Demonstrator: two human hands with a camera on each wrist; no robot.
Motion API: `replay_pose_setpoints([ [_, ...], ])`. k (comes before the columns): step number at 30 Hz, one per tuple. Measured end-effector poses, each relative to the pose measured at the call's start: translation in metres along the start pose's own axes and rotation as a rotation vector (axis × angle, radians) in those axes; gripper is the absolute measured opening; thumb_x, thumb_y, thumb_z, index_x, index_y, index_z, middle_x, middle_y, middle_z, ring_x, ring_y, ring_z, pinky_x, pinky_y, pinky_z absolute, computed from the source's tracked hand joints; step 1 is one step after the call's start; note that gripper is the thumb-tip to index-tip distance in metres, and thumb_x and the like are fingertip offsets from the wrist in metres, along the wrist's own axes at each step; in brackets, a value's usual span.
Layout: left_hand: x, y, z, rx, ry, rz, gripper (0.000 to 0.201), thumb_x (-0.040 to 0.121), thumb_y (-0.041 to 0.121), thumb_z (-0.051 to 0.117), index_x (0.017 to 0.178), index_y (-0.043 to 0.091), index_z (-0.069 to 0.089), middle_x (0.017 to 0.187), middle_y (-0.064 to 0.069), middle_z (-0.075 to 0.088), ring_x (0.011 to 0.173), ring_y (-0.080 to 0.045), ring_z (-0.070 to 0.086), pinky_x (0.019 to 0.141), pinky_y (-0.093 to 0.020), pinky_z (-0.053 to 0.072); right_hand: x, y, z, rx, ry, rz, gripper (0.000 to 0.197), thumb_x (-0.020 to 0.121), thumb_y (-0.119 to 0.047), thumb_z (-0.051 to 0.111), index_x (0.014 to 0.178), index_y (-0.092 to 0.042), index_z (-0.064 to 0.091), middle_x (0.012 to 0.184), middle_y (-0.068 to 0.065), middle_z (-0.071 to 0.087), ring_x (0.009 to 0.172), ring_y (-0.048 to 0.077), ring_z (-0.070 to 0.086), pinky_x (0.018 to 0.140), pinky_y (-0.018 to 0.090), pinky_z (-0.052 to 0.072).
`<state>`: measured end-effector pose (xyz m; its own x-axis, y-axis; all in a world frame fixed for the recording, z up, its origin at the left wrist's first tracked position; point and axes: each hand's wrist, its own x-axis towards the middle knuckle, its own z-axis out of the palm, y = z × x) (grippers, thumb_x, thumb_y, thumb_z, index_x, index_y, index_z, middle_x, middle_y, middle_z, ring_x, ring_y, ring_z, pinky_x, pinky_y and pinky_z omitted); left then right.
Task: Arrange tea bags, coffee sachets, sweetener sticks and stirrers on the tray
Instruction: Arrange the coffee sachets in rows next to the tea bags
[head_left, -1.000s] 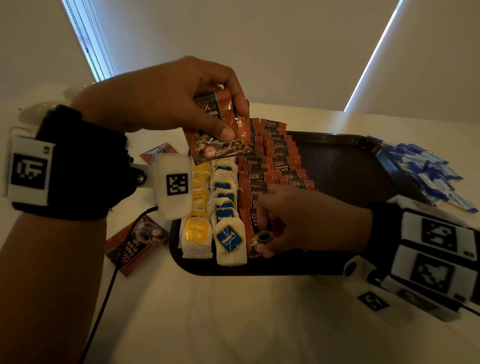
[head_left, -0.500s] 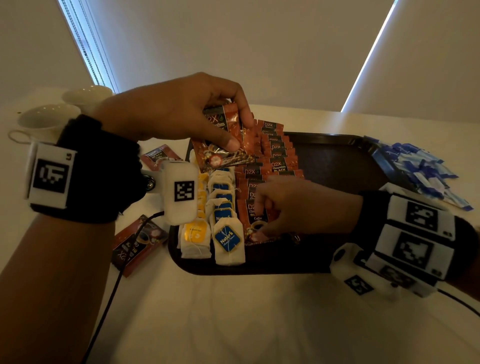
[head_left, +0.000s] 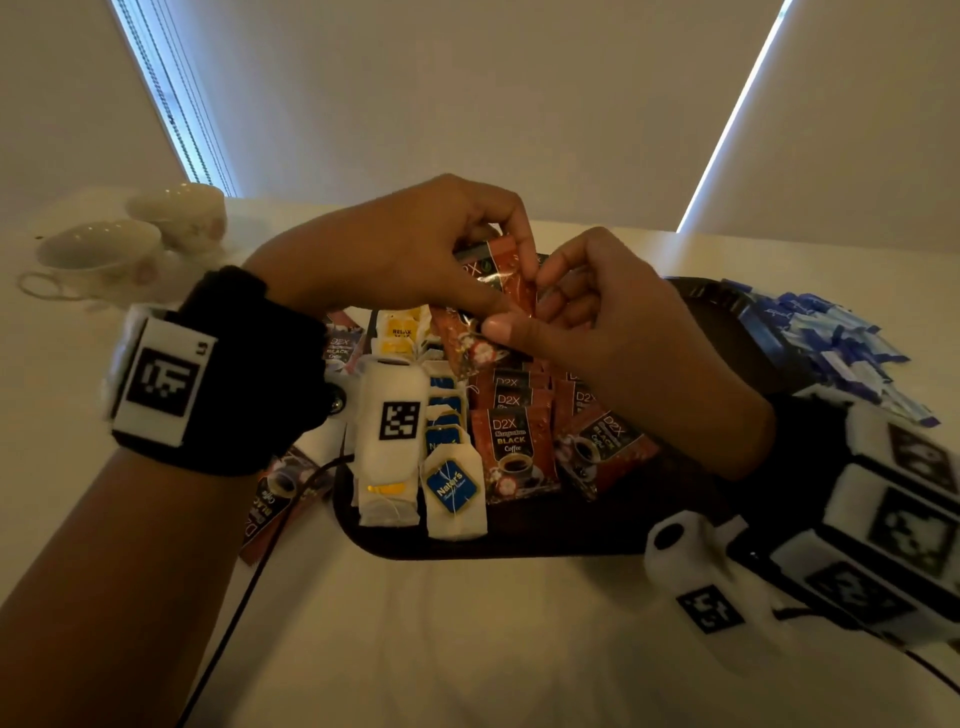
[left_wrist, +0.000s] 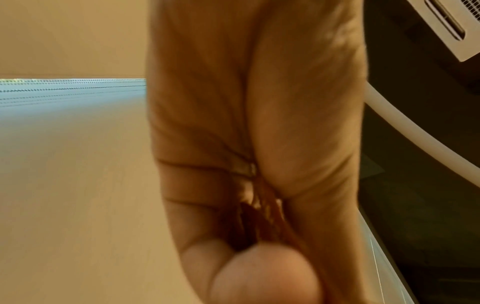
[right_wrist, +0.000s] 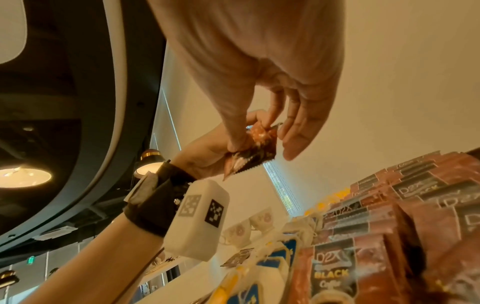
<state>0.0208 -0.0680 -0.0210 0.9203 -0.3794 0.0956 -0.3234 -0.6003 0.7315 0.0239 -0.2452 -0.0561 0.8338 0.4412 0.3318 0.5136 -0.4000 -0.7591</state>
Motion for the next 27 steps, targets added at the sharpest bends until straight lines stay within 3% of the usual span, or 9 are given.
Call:
replay_pose_setpoints([
  [3,0.002,0.001,0.003,-0.004,0.02,0.002,0.03,0.068,0.035,0.071,0.093,0.021,0.063,0.082,0.002,0.071,0.071,-0.012,0.068,0.066,-0.026,0.057,-0.001,0.0,-0.001,0.036,0.021,-0.028,0.037,0.07,-0.031,0.078,0.094,-0.015,0.055,0.079,-0.005,0.06,0.068,0.003,0.057,0.063,0.012,0.049],
  [6,0.0,0.001,0.002,-0.011,-0.053,-0.002,0.036,0.076,0.044,0.061,0.099,0.017,0.065,0.095,-0.01,0.071,0.089,-0.028,0.068,0.082,-0.043,0.055,-0.002,0.005,-0.003,0.057,0.005,-0.011,0.031,0.072,-0.021,0.078,0.091,-0.013,0.056,0.077,-0.001,0.063,0.065,0.004,0.06,0.06,0.012,0.05],
  [9,-0.008,-0.002,-0.006,-0.111,-0.129,-0.043,0.034,0.078,0.028,0.061,0.108,0.013,0.062,0.101,-0.007,0.071,0.088,-0.022,0.07,0.072,-0.031,0.059,-0.004,0.011,-0.008,0.136,-0.027,0.067,0.025,0.075,-0.015,0.075,0.09,-0.012,0.055,0.075,0.004,0.064,0.063,0.007,0.064,0.055,0.017,0.053],
  [11,-0.01,-0.003,-0.011,-0.123,-0.1,-0.039,0.03,0.078,0.018,0.064,0.107,0.011,0.062,0.101,-0.003,0.072,0.085,-0.017,0.071,0.066,-0.024,0.058,-0.006,0.013,-0.013,0.159,-0.051,0.109,0.022,0.077,-0.016,0.072,0.088,-0.016,0.053,0.076,0.003,0.064,0.069,0.012,0.067,0.057,0.022,0.057],
  [14,-0.008,-0.002,-0.01,-0.113,-0.049,-0.041,0.025,0.074,0.019,0.068,0.098,0.013,0.063,0.096,0.0,0.073,0.079,-0.017,0.071,0.062,-0.025,0.058,-0.008,0.013,-0.017,0.116,-0.042,0.069,0.018,0.079,-0.021,0.068,0.086,-0.022,0.051,0.085,0.003,0.062,0.078,0.017,0.067,0.063,0.027,0.058],
  [16,-0.006,0.0,-0.005,-0.107,-0.05,-0.042,0.026,0.071,0.021,0.07,0.095,0.014,0.064,0.092,0.002,0.074,0.072,-0.014,0.071,0.06,-0.021,0.056,-0.009,0.013,-0.019,0.053,-0.021,0.011,0.018,0.079,-0.017,0.067,0.083,-0.025,0.051,0.086,-0.001,0.062,0.079,0.016,0.065,0.066,0.024,0.056],
  [19,-0.004,0.002,-0.003,-0.098,-0.02,-0.04,0.026,0.071,0.022,0.071,0.094,0.012,0.066,0.09,0.002,0.074,0.059,-0.007,0.066,0.054,-0.013,0.049,-0.012,0.015,-0.025,0.051,-0.038,0.051,0.017,0.076,-0.012,0.071,0.08,-0.021,0.057,0.082,-0.002,0.066,0.072,0.011,0.065,0.065,0.018,0.055],
  [23,-0.008,-0.001,-0.012,-0.106,0.046,-0.056,0.022,0.071,0.024,0.068,0.092,0.017,0.066,0.093,0.006,0.073,0.077,-0.012,0.071,0.059,-0.02,0.057,-0.018,0.024,-0.034,0.119,-0.277,0.304,0.012,0.074,-0.008,0.07,0.082,-0.012,0.063,0.08,0.002,0.071,0.07,0.008,0.069,0.058,0.012,0.052],
  [27,-0.01,-0.003,-0.017,-0.105,0.084,-0.044,0.022,0.073,0.023,0.067,0.094,0.017,0.064,0.092,0.016,0.072,0.088,-0.003,0.069,0.06,-0.017,0.055,-0.024,0.034,-0.03,-0.02,-0.482,0.444,0.014,0.075,-0.009,0.071,0.085,-0.014,0.063,0.085,0.0,0.07,0.077,0.01,0.069,0.066,0.02,0.056],
])
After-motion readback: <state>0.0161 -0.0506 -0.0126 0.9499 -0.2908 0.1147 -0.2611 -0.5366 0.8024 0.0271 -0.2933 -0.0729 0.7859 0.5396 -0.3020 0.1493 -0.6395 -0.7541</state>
